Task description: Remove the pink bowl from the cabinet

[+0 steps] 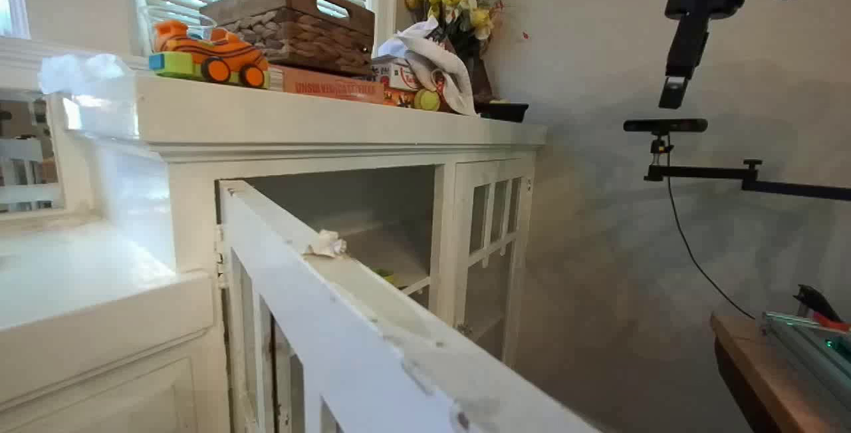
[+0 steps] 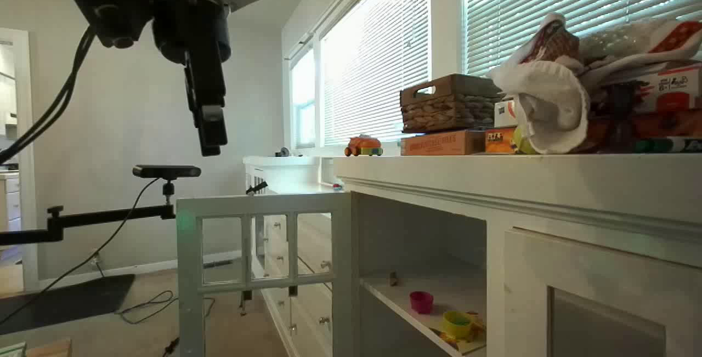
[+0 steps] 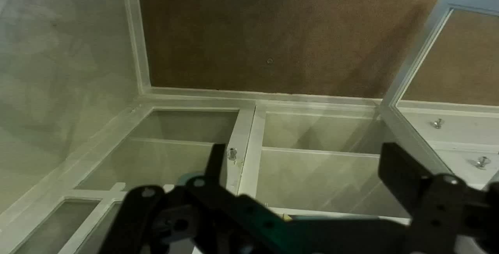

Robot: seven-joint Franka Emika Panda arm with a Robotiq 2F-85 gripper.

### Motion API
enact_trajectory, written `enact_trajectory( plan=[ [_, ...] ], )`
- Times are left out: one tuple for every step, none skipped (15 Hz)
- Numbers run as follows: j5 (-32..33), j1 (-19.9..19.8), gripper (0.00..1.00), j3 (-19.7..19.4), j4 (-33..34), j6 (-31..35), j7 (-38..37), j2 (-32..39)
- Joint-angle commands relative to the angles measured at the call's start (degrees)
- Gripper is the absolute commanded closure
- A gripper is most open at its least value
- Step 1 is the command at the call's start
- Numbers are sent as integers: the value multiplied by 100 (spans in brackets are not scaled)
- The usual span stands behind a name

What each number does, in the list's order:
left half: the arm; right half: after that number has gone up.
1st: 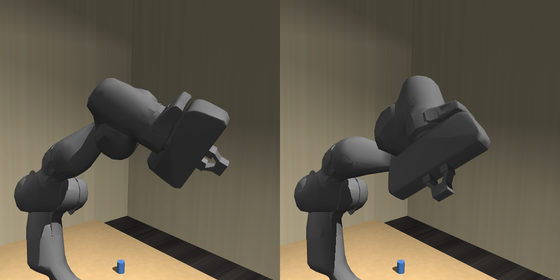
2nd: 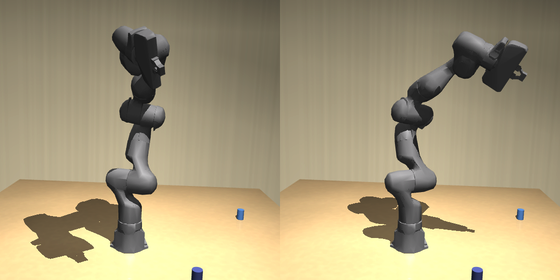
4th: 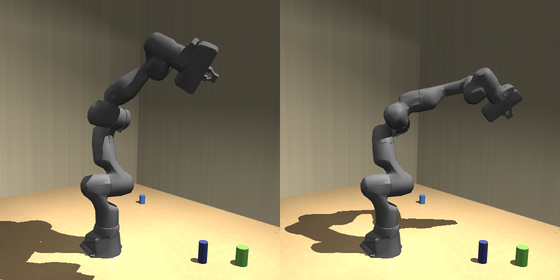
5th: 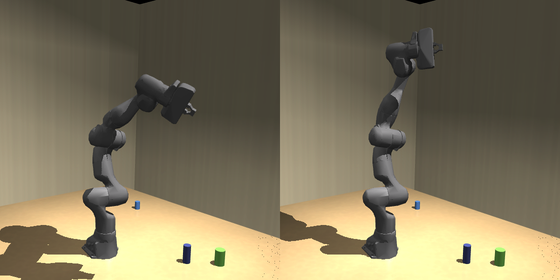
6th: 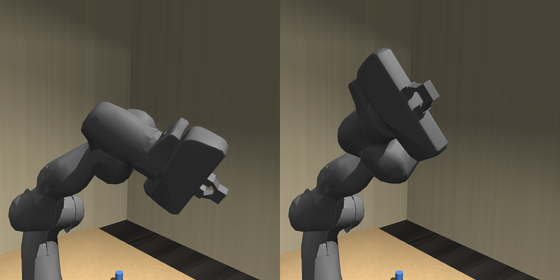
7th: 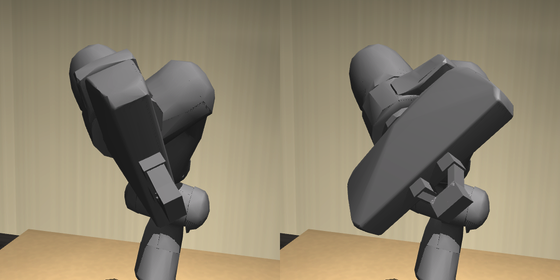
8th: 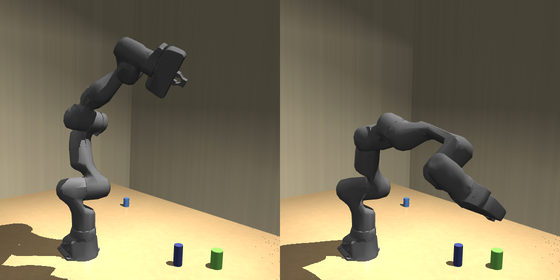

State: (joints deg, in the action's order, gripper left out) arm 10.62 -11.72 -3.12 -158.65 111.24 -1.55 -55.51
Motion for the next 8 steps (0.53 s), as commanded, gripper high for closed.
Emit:
enact_trajectory(
  plan=[
    [42, 60, 0, -44, 15, -24, -42, 1],
    [42, 60, 0, -44, 15, -24, -42, 1],
    [42, 60, 0, -44, 15, -24, -42, 1],
    [42, 60, 0, -44, 15, -24, -42, 1],
    [42, 60, 0, -44, 15, -24, -42, 1],
    [42, 60, 0, -44, 15, -24, -42, 1],
    [25, 50, 0, -51, 56, 20, -75, 46],
    [7, -18, 0, -56, 175, 123, -210, 228]
  ],
)
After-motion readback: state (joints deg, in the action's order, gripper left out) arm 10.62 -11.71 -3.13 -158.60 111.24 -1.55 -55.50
